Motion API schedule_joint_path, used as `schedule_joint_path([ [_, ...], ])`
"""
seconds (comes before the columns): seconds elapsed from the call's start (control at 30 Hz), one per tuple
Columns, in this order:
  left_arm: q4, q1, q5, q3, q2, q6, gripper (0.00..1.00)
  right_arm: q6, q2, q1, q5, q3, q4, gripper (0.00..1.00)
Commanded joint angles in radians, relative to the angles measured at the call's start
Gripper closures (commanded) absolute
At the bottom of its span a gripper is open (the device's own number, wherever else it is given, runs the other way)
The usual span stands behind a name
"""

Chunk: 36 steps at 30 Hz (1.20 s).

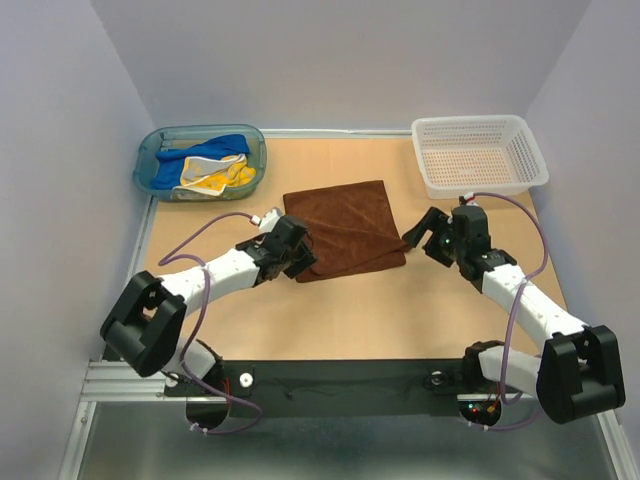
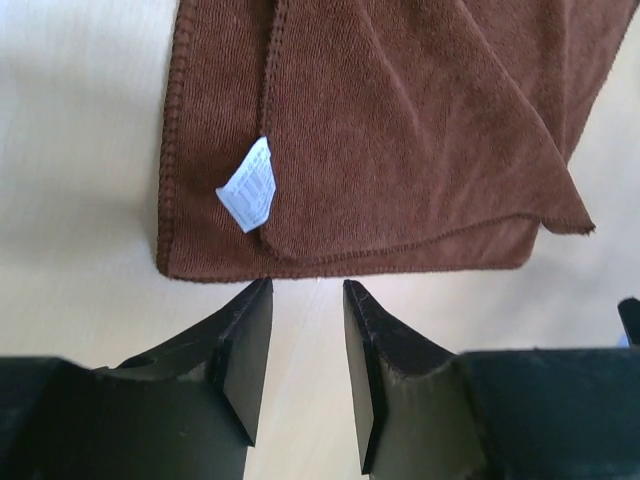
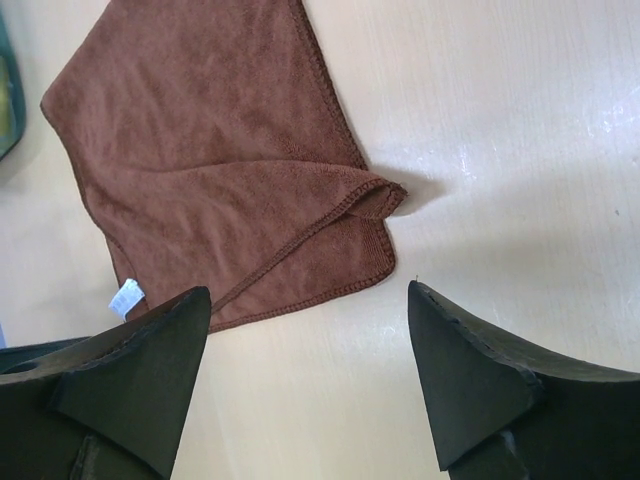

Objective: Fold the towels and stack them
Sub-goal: Fold the towel

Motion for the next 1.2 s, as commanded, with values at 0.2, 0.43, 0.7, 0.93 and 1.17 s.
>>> schedule_joint_path([
  [0.2, -0.042, -0.006, -0.044, 0.13, 0.151, -0.015, 0.58, 0.021, 0.015, -0.001, -0.001, -0.034, 0.09, 0.16],
  [0.43, -0.084, -0.011, -0.052, 0.139, 0.172, -0.03, 0.59, 0.017, 0.017, 0.001, 0.002, -0.033, 0.091, 0.16],
  [0.7, -0.108, -0.02, -0.041, 0.15, 0.201, -0.038, 0.59, 0.009, 0.028, 0.009, 0.019, -0.039, 0.09, 0.16],
  [0.93, -0.104, -0.022, -0.032, 0.179, 0.244, -0.018, 0.66, -0.003, 0.032, 0.016, 0.034, -0.042, 0.093, 0.16],
  [1.17, -0.104, -0.023, -0.029, 0.167, 0.235, -0.022, 0.72, 0.0, 0.043, 0.018, 0.039, -0.042, 0.102, 0.17],
])
